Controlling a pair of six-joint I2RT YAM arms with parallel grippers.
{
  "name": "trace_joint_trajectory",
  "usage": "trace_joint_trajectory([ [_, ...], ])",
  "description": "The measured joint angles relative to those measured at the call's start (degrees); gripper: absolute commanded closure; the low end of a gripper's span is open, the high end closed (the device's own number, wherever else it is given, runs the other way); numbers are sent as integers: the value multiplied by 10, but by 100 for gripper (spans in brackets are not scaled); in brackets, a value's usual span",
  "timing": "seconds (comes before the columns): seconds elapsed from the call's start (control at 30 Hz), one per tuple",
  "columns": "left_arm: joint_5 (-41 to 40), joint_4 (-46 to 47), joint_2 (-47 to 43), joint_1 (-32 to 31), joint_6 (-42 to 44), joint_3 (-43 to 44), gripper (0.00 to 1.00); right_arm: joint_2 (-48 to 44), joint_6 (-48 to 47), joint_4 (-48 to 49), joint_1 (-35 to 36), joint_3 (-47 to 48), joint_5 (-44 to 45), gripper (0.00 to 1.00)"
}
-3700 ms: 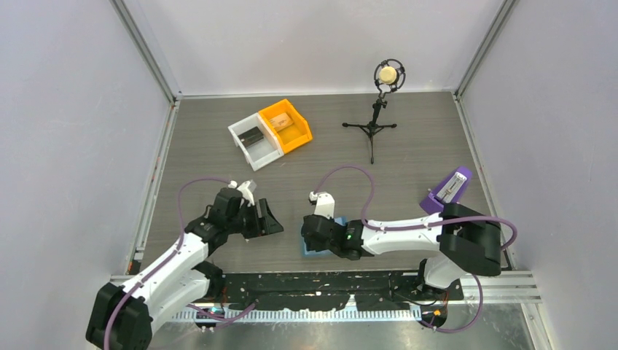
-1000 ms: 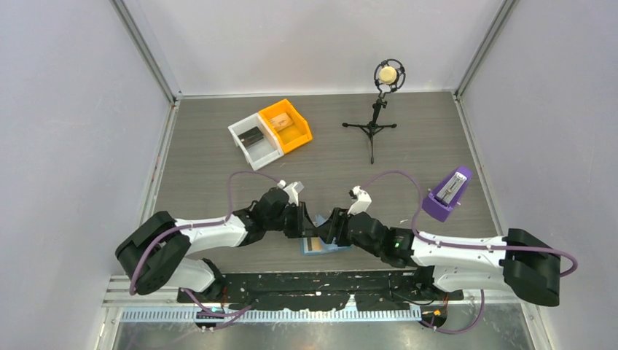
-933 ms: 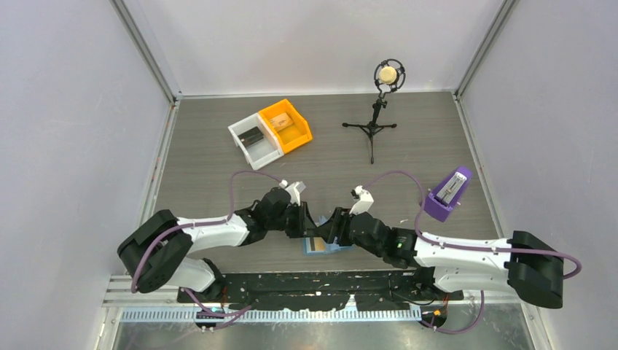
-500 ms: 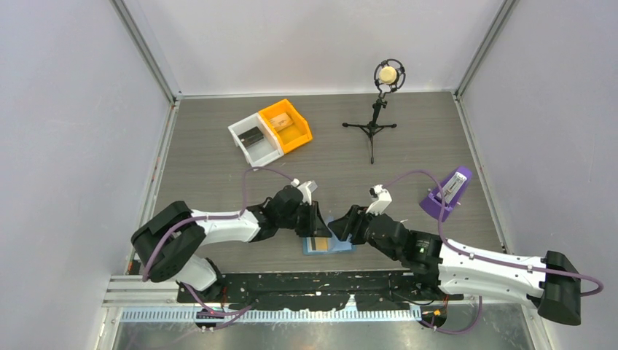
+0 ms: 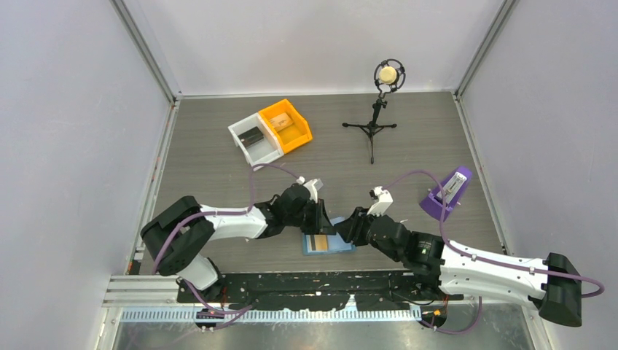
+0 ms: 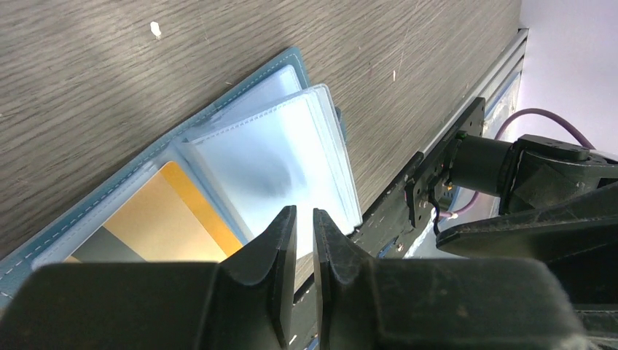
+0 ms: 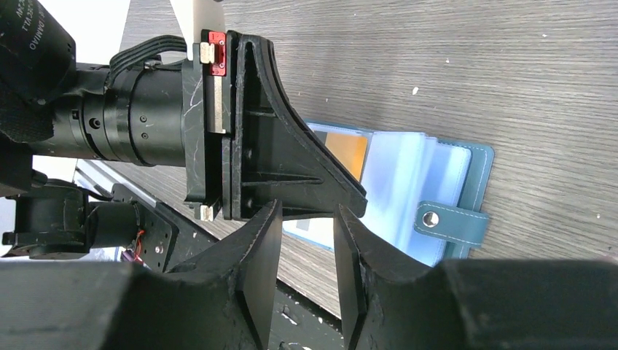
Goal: Take the credit cards out of the card holder
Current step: Remove the credit card from the card holder.
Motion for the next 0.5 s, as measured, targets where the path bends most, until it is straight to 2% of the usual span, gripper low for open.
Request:
trace_joint_trajectory([
  [0.2, -7, -7, 0, 0, 2, 6, 83, 13, -6, 17, 0, -1, -12, 63],
  [0.37, -13, -11, -1, 7, 2, 4, 83, 65, -9, 42, 0, -1, -35, 64],
  [0.5, -28, -37, -37, 25, 2, -15, 83, 110, -10, 54, 0, -1, -48, 64],
])
